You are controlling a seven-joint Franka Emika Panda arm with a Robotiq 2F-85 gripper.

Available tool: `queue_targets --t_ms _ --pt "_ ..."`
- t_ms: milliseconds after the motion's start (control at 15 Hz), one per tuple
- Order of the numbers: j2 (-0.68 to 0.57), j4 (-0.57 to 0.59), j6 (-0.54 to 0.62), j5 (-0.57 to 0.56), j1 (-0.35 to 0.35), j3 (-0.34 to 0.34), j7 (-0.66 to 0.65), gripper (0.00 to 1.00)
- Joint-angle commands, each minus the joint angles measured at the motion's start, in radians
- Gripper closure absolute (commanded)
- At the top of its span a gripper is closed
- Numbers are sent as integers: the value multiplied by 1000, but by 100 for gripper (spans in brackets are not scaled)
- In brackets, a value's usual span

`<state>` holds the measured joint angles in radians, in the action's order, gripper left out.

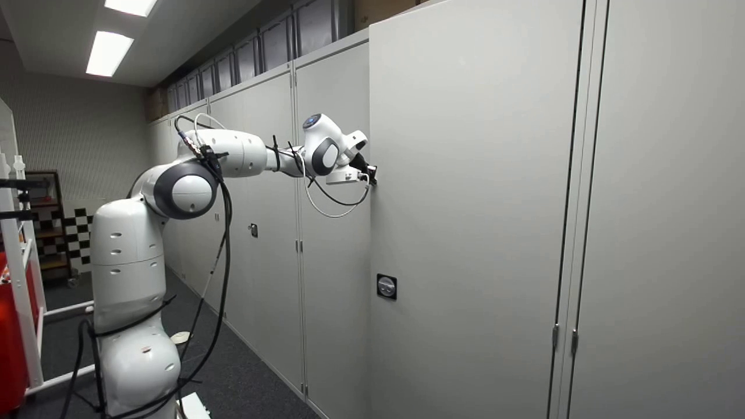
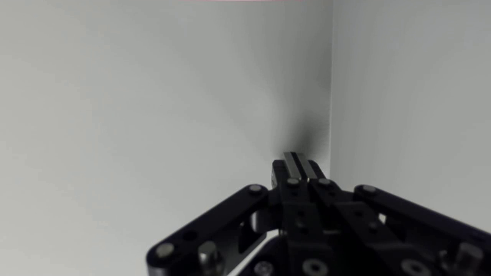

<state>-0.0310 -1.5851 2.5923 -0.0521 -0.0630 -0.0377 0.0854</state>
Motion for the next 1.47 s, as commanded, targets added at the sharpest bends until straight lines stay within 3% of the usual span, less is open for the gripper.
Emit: queue_targets --t_ms 0,1400 --pt "-56 80 23 -31 5 -3 21 100" --pt "-192 248 9 -111 -3 3 16 100"
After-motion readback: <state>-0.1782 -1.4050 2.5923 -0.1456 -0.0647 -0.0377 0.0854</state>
